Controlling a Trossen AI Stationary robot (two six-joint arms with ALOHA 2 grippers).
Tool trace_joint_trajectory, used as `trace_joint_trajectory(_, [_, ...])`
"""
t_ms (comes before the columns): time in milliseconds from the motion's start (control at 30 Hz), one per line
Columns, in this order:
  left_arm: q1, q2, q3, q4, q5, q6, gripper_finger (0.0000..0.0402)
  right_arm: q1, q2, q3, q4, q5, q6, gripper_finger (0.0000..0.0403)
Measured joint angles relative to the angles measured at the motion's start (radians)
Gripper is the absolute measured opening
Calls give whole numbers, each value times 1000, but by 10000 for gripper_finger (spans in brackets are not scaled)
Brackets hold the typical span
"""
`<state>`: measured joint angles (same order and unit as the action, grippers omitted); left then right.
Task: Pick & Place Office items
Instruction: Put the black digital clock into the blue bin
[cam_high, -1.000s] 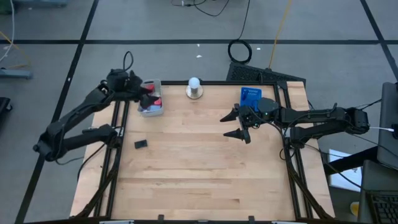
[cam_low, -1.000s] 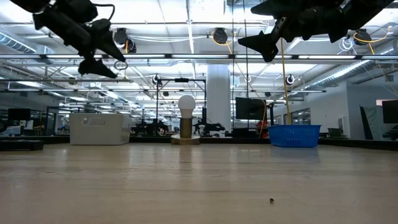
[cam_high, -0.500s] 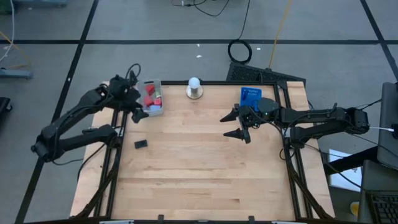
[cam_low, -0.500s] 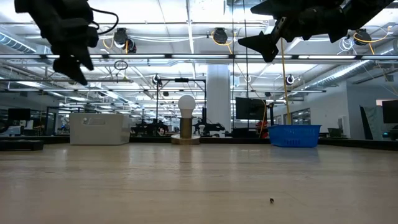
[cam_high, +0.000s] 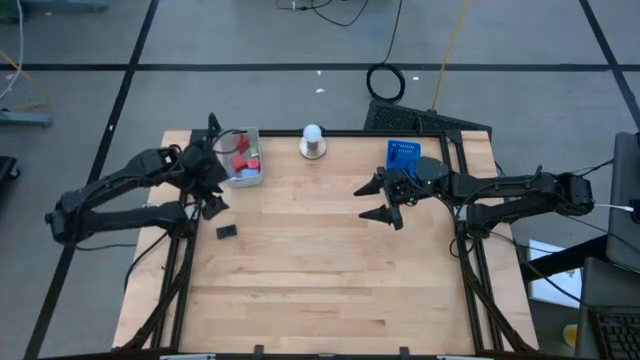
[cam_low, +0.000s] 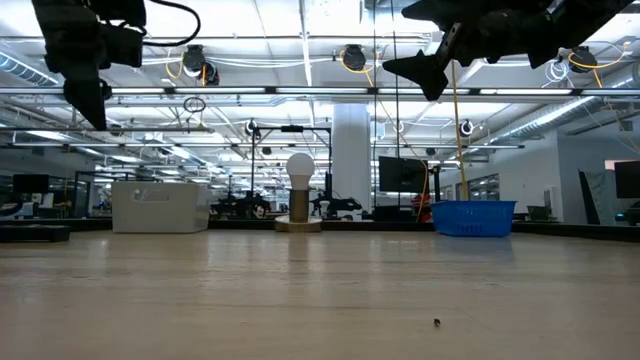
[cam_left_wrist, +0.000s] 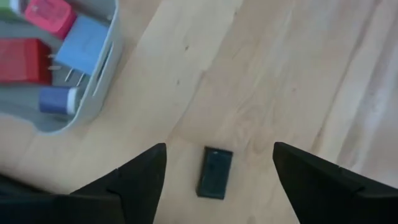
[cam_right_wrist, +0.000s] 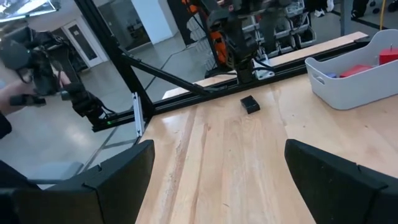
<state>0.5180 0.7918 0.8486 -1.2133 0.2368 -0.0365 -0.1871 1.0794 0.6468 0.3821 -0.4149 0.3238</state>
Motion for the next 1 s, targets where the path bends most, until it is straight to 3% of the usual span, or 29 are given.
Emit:
trace_joint_trajectory(333, [-189, 137, 0, -140, -129, -101, 304, 19, 0, 0, 2, 36, 0, 352])
trace_joint_trajectory(633, [-319, 304, 0, -65, -135, -71, 323, 66, 0, 0, 2, 157, -11, 352])
trace_joint_trajectory(867, [-398, 382, -5, -57, -208, -76, 337, 45, -39, 0, -48, 127, -54, 352])
trace_joint_trajectory(1000, [-427, 420, -14, -49, -213, -73, 338, 30, -91, 0, -160, 128, -114, 352])
